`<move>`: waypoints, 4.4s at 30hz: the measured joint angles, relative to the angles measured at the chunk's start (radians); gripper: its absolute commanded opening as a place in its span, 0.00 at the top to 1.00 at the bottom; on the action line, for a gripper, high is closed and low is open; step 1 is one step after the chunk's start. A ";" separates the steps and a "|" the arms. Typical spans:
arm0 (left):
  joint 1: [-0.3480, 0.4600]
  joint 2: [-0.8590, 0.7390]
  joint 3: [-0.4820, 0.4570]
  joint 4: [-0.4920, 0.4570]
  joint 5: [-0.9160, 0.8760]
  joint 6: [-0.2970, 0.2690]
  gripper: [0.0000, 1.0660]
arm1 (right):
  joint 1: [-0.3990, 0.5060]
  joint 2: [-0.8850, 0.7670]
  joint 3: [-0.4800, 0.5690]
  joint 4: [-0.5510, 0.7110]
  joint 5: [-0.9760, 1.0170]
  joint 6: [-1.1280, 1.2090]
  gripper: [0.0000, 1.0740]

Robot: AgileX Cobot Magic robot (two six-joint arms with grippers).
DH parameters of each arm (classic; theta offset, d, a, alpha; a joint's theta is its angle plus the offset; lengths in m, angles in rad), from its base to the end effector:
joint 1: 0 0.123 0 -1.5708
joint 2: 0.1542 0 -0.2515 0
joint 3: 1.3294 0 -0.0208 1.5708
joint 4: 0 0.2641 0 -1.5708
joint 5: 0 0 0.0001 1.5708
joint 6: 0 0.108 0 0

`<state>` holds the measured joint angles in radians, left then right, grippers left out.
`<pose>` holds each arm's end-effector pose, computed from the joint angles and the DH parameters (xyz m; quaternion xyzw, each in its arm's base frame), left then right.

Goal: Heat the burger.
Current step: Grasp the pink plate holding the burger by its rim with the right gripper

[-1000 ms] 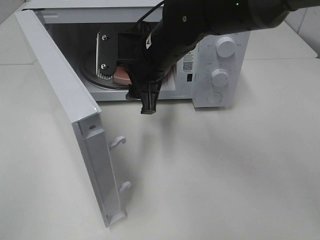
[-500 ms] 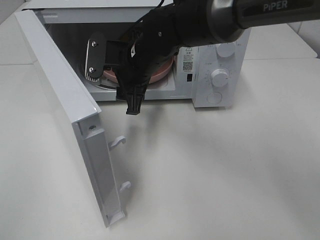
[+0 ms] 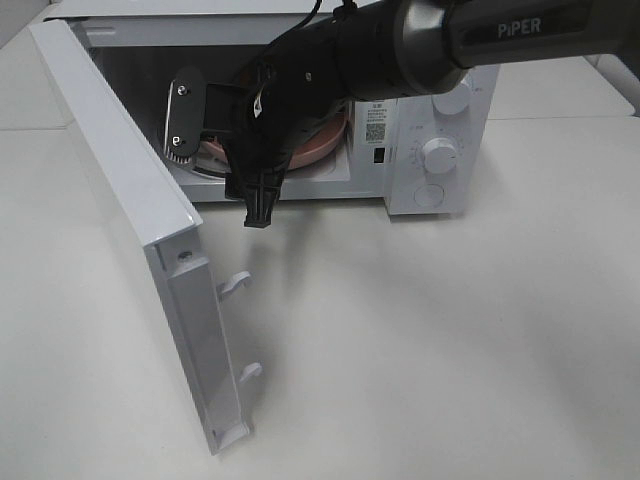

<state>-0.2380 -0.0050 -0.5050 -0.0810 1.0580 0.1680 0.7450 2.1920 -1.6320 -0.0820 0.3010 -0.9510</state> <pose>0.0512 -0.0203 0.2782 0.1729 0.8314 -0.0589 0.5248 0.3678 0.3356 0.1254 -0.7114 0.5856 -0.0661 0.3829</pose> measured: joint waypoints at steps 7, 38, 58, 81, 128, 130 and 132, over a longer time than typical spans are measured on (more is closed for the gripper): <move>0.000 0.000 0.000 0.000 0.000 0.000 1.00 | 0.000 0.000 0.000 -0.125 0.002 0.077 0.41; 0.000 0.000 0.000 0.000 0.000 0.000 1.00 | -0.091 0.032 0.000 -0.276 0.022 0.260 0.41; 0.000 0.000 0.000 0.000 0.000 0.000 1.00 | -0.092 0.069 -0.011 -0.286 -0.096 0.257 0.41; 0.000 0.000 0.000 0.000 0.000 0.000 1.00 | -0.092 0.106 -0.011 -0.287 -0.110 0.258 0.46; 0.000 0.000 0.000 0.000 0.000 0.000 1.00 | -0.097 0.122 -0.019 -0.297 -0.089 0.233 1.00; 0.000 0.000 0.000 0.000 0.000 0.000 1.00 | -0.095 0.118 -0.019 -0.297 -0.079 0.212 1.00; 0.000 0.000 0.000 0.000 0.000 0.000 1.00 | -0.092 0.111 -0.019 -0.294 -0.056 0.180 1.00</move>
<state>-0.2380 -0.0050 -0.5050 -0.0810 1.0580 0.1680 0.6530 2.3030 -1.6510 -0.3760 0.2450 -0.7710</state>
